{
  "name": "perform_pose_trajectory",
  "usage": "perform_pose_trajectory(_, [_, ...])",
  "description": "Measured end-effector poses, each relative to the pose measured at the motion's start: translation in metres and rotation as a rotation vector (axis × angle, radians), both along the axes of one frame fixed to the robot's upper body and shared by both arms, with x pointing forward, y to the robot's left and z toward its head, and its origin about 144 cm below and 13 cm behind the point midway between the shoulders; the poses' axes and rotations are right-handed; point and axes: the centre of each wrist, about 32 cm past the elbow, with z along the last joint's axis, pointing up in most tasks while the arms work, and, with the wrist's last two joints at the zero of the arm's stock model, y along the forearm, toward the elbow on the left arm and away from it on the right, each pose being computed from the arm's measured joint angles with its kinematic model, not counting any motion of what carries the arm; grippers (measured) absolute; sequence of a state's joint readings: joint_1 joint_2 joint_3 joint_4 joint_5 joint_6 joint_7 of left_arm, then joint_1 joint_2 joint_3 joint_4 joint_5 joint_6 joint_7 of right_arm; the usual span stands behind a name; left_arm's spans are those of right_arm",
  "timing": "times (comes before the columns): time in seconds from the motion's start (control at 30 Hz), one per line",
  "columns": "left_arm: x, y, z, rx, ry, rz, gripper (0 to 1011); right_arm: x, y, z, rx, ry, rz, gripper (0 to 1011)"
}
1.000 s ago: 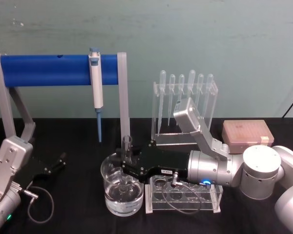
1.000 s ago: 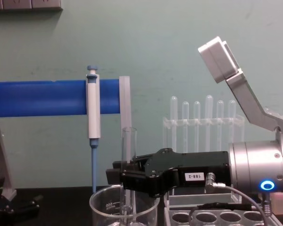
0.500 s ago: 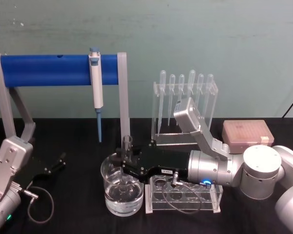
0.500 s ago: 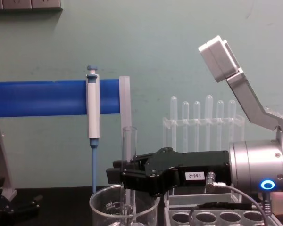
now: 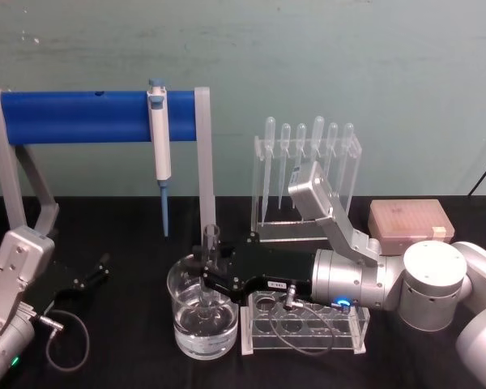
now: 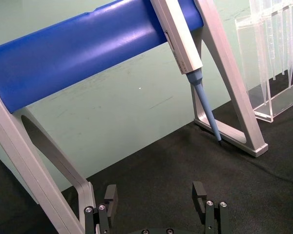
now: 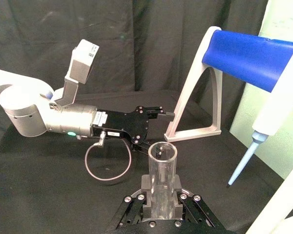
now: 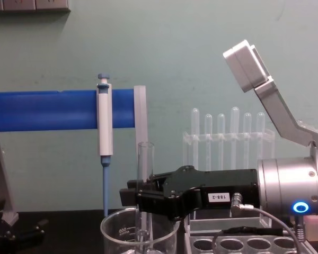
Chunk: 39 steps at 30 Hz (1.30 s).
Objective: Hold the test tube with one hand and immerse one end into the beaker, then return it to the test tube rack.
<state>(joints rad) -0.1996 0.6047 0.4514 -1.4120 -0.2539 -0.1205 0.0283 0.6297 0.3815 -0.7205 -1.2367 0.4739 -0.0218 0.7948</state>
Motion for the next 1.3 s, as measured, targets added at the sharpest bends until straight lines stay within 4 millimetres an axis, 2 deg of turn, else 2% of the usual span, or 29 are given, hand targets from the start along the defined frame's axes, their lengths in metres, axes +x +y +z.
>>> perform_pose_trajectory(1.3, [0.0000, 0.0000, 0.0000, 0.000, 0.000, 0.000, 1000, 0.0000, 0.0000, 0.0000, 0.000, 0.000, -0.001, 225])
